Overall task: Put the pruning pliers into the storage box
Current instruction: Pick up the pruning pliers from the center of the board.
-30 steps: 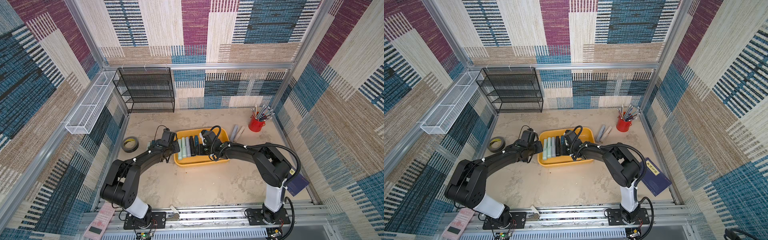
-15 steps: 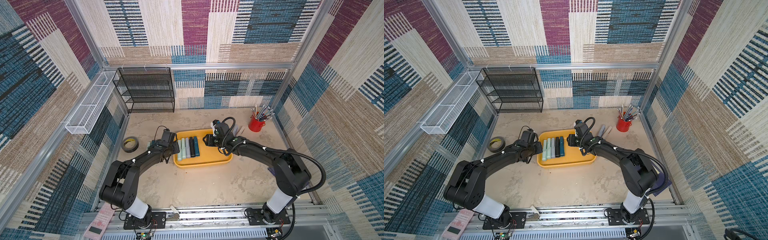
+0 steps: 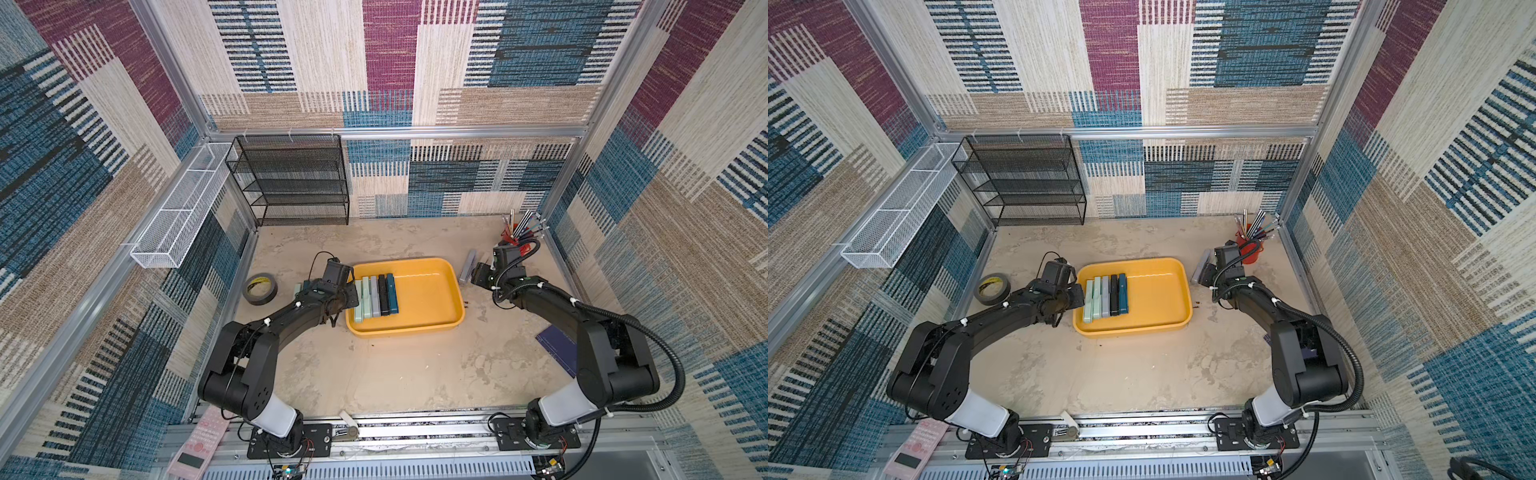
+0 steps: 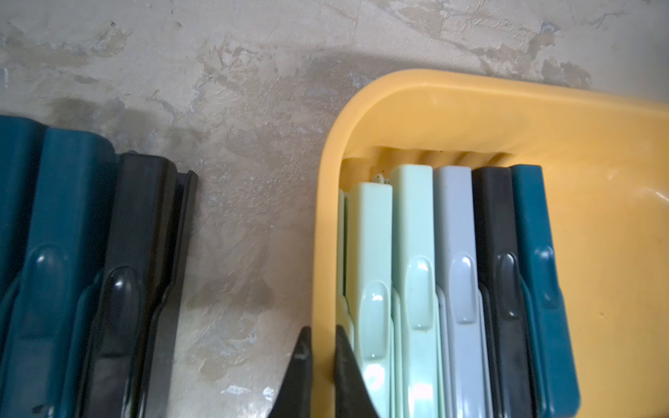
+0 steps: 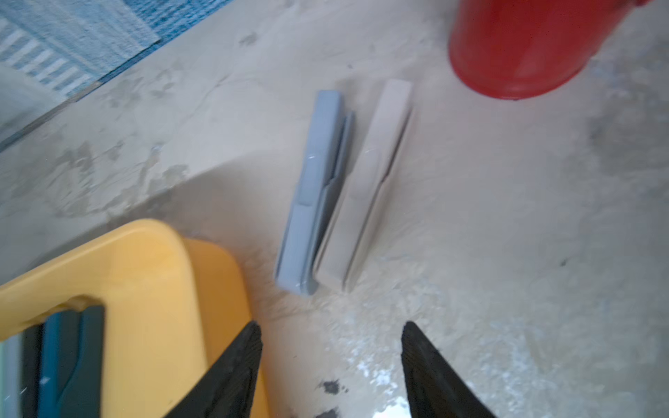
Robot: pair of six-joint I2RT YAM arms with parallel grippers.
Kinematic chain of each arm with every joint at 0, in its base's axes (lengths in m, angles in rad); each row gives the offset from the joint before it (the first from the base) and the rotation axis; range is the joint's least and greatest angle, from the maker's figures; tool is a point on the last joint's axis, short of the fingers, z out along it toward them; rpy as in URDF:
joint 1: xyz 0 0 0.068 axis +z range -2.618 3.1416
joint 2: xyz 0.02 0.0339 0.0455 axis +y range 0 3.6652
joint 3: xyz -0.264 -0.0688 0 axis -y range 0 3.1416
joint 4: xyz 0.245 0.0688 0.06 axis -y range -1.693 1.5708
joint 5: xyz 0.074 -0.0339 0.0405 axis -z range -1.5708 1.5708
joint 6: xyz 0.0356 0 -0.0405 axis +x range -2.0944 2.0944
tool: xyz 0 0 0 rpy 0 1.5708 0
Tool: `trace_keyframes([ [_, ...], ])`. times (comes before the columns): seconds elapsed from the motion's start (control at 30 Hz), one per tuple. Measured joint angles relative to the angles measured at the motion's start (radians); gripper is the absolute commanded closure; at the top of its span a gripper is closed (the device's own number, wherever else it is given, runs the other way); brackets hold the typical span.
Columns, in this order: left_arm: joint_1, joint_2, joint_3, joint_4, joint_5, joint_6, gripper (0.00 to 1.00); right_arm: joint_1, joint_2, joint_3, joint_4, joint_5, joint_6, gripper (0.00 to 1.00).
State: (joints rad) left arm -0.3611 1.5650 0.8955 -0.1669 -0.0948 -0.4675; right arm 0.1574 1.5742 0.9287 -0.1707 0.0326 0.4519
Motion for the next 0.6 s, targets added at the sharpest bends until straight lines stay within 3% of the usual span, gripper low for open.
trace_keyframes([
  [0.6, 0.001, 0.019, 0.025, -0.022, -0.004, 0.023, 0.91, -0.083, 0.207, 0.135, 0.062, -0.059, -0.030, 0.37],
])
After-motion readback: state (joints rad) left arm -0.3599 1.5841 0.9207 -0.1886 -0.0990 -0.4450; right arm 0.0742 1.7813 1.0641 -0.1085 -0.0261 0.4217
